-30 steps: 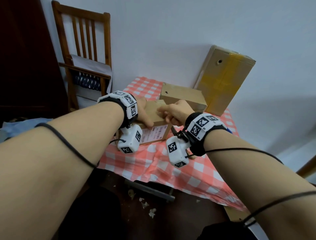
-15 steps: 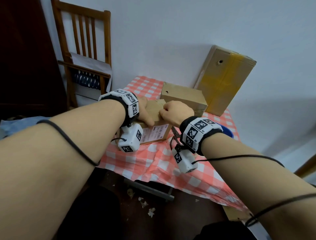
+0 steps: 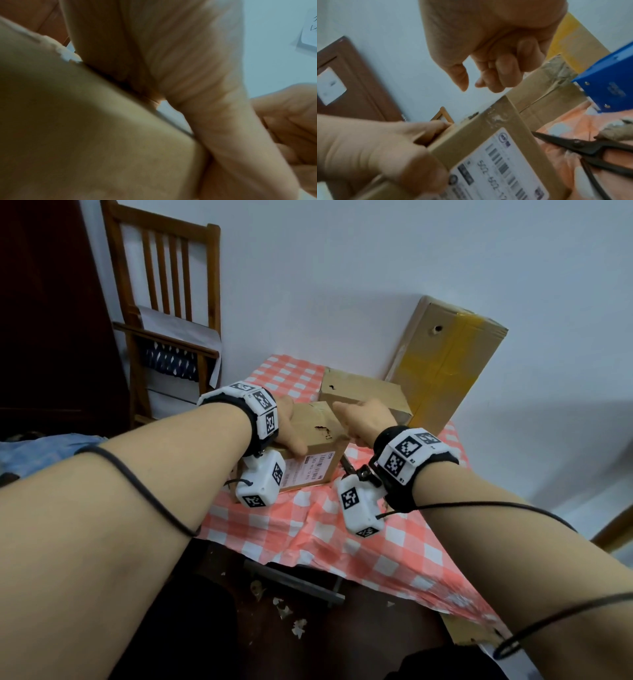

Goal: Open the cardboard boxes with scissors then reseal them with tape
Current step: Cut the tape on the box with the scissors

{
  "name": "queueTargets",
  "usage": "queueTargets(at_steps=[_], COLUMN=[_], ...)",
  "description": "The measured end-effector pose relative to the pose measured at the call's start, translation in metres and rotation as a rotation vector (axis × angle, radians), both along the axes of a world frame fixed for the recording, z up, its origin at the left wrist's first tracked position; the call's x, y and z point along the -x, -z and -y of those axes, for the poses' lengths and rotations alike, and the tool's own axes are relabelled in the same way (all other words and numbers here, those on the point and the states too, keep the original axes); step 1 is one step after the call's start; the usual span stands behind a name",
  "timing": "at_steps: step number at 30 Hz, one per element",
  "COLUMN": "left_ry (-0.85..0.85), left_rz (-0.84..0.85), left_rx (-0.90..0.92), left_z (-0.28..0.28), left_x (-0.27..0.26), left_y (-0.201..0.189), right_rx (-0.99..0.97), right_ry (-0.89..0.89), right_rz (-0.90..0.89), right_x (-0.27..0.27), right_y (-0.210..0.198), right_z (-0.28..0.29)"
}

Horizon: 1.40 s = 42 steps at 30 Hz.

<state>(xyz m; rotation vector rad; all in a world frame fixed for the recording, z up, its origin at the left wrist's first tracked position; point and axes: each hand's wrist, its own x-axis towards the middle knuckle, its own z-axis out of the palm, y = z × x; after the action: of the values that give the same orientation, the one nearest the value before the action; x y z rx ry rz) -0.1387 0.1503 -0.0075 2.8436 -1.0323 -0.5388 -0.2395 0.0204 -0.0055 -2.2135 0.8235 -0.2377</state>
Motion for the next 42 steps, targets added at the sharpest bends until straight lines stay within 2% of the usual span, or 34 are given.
queueTargets(at_steps=[2,5,10,13,17,28,35,40,42], left_ry=[0.004,0.006,0.008,0.001,-0.016,-0.026,-0.022,-0.023,-0.031], left_rz=[0.007,0.019,0.027,0.006,0.007,0.023,0.007,0.033,0.037], left_rx=[-0.004,-0.015,-0.007,0.012,0.017,0.012,-0.007,-0.015,-0.019], left_z=[0.0,0.0,0.001,0.001,-0.001,0.0,0.002,0.001,0.0], left_x=[-0.001,-0.001,-0.002,-0.004,-0.008,-0.005,-0.004,-0.003,-0.002], left_y=[0.0,0.0,0.001,0.003,0.006,0.005,0.003,0.003,0.002], right_rx=[0.146,0.207,0.125,0.123,0.029,0.218,0.313,0.242,0.332], right_ry=[-0.058,-0.109,-0.098,-0.171,-0.197,-0.374,-0.418,-0.369,-0.409], right_rz=[-0.062,-0.108,-0.087,-0.077,0.086,0.207,0.171,0.193,0.14], right_x=[0.002,0.004,0.005,0.007,0.02,0.025,0.024,0.026,0.026], right_y=[0.002,0.003,0.002,0.002,0.001,0.012,0.012,0.013,0.011], right_z=[-0.002,-0.003,-0.001,0.0,0.005,0.008,0.007,0.006,0.006])
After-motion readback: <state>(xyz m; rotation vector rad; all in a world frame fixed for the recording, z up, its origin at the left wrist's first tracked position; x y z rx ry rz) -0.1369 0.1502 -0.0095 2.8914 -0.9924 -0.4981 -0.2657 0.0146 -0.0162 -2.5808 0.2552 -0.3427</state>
